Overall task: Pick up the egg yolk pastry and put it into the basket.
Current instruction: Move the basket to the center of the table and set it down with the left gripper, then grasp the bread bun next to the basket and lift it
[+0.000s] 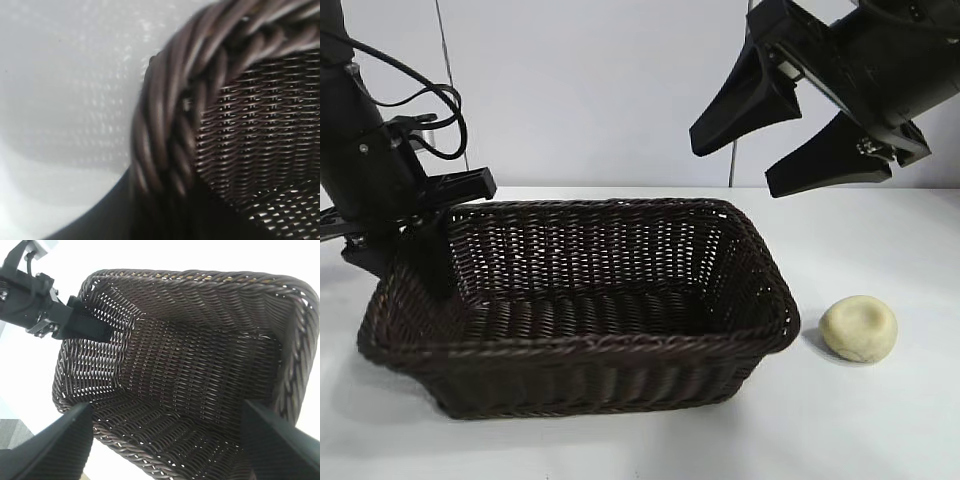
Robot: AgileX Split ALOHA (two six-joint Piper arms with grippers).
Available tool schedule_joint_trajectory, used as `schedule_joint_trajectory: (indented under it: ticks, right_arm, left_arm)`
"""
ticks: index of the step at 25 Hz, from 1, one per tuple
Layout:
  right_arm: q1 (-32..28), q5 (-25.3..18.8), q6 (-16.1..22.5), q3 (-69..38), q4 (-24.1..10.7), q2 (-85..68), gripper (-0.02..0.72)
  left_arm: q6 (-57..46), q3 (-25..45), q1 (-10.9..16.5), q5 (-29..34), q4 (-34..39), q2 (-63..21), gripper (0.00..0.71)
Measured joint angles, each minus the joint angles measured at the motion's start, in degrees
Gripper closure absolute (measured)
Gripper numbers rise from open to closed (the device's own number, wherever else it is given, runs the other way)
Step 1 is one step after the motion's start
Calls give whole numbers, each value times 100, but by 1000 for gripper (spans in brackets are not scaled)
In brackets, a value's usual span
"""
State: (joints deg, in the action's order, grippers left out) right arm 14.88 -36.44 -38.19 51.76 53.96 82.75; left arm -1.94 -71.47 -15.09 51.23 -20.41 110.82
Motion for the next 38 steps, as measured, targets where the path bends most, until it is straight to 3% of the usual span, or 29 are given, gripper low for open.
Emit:
schedule_joint_trajectory:
  ticks: [2,5,14,21,24,29,32,38]
  right_arm:
    - [0,0,0,0,0,0,125]
    - [0,0,0,0,0,0,125]
    - [0,0,0,0,0,0,125]
    - [0,0,0,0,0,0,125]
    - [0,0,0,0,0,0,125]
    - [0,0,0,0,0,0,125]
    - [0,0,0,0,-2,0,125]
    - [0,0,0,0,-2,0,125]
  left_arm:
    - [53,0,0,29,-5,0,231]
    - [151,-102,0,296,30,0,165]
    - [194,-864,0,1015,495,-560,142]
    - [194,-1189,50,1244,1354,-739,142]
    - [194,-1189,318,1249,1463,-739,142]
    - [194,-1189,1185,1254,1541,-739,142]
    - [194,-1189,1574,1340,1581,-739,142]
    - [194,-1189,1686,1508,1581,-739,142]
